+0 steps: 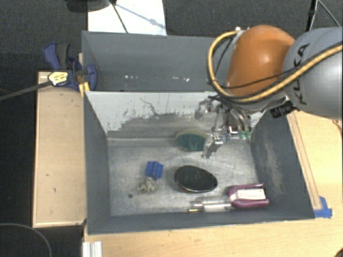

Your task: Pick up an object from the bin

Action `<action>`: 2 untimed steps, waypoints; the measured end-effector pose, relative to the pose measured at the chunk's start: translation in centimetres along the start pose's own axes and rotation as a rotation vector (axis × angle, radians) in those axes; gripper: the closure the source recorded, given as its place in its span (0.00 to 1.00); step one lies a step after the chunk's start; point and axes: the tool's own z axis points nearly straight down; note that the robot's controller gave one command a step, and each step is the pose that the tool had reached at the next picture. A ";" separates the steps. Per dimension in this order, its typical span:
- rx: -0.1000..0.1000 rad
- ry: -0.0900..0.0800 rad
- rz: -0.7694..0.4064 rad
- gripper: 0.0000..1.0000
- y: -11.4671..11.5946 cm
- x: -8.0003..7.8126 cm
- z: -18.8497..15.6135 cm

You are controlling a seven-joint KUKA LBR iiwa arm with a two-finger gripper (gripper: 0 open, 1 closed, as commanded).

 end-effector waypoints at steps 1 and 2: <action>0.000 0.003 -0.069 0.00 -1.4 -0.6 13.6; 0.000 -0.002 -0.074 0.00 -5.9 1.0 14.2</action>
Offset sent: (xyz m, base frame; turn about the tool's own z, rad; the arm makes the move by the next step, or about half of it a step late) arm 0.0064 -0.0135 -0.1336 -0.0700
